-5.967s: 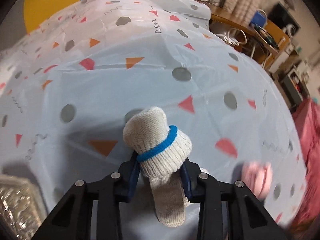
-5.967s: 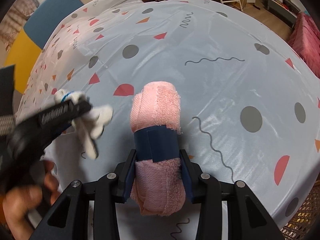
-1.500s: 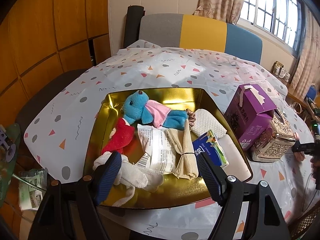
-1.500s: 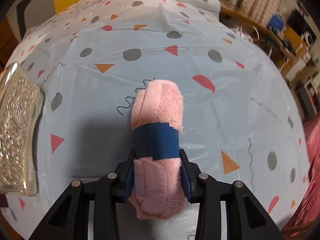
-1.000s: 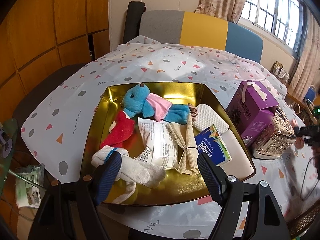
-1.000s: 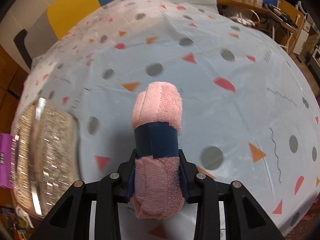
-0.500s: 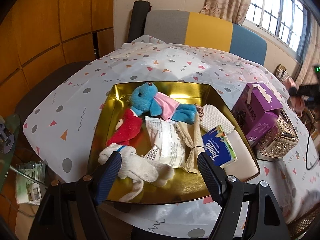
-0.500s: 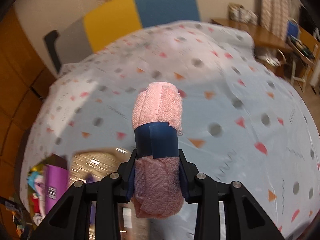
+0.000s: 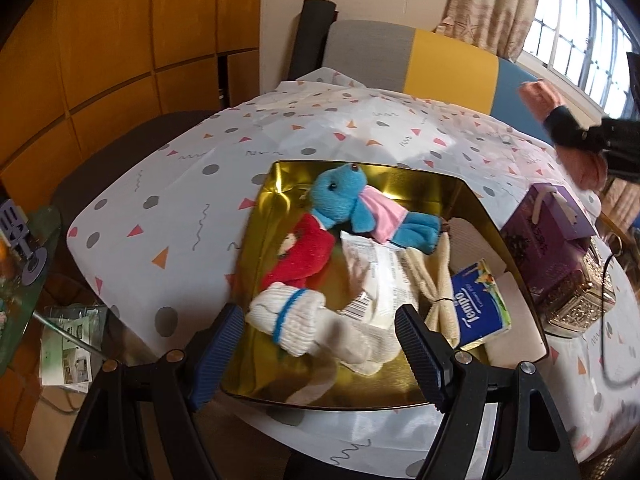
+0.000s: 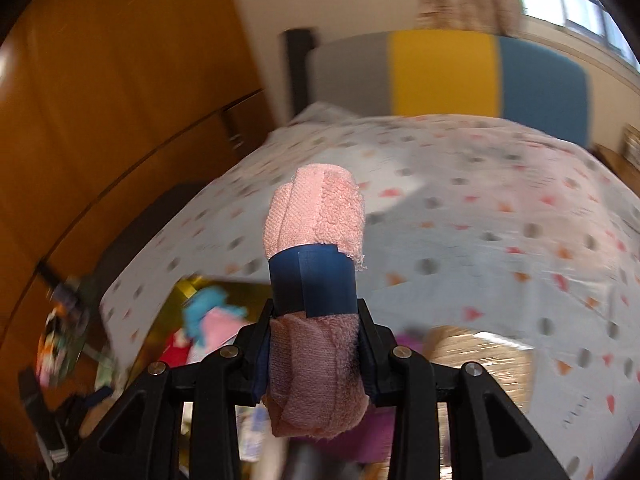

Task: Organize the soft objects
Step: 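Carry the pink towel roll into the gold tray and open the right tool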

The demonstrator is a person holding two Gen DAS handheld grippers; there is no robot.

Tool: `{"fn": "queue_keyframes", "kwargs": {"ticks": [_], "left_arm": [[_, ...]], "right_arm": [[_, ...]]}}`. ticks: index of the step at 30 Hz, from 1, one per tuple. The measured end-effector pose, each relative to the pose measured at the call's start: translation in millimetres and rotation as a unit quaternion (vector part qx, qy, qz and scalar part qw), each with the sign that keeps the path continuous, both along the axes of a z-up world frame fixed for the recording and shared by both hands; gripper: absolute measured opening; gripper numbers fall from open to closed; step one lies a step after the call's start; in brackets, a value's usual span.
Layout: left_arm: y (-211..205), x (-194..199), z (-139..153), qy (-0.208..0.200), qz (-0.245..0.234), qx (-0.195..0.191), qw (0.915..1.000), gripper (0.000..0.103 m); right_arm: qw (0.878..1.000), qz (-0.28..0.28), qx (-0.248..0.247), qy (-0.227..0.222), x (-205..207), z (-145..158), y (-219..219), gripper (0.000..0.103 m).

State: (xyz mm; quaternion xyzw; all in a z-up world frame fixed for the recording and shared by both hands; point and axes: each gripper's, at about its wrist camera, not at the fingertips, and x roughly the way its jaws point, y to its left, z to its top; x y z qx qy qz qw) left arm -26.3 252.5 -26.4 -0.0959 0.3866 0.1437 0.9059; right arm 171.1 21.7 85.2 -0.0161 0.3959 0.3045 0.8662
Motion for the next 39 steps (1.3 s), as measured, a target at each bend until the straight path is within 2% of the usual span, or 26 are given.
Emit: {"fn": "queue_keyframes", "kwargs": {"ticks": [5,11,16,21,26,32,35,39], "left_arm": [[10.8,-3.1,-1.2,0.0,0.017,-0.001,0.9998,0.079],[17.3,-5.1,-4.6,0.002,0.029,-0.006,0.9996,0.081],[15.3,-3.5,-7.1,0.004,0.028,-0.004,0.9996,0.082],[15.5,-2.7,-9.4,0.006,0.028,-0.004,0.9996,0.082],[16.1,-2.4,-11.2,0.008,0.032,-0.002,0.9994,0.083],[14.5,-2.4,-10.3,0.005,0.035,0.004,0.9994,0.085],[13.0,-1.9,-9.5,0.004,0.033,0.006,0.9994,0.087],[11.8,-0.9,-5.9,0.0,0.036,0.013,0.9993,0.092]], "right_arm": [[0.997,0.08,-0.014,0.021,-35.5,-30.1,49.8,0.035],[0.985,0.151,-0.045,0.062,-75.6,-83.4,90.8,0.035],[0.979,0.172,-0.063,0.093,-95.2,-115.4,103.6,0.037],[0.977,0.163,-0.068,0.121,-98.6,-132.2,103.5,0.043],[0.978,0.163,-0.061,0.115,-104.2,-130.1,96.3,0.045],[0.981,0.168,-0.073,0.064,-121.6,-119.8,93.5,0.046],[0.981,0.166,-0.089,0.038,-127.9,-121.7,96.6,0.038],[0.982,0.157,-0.1,0.032,-121.8,-131.9,102.5,0.037]]}}
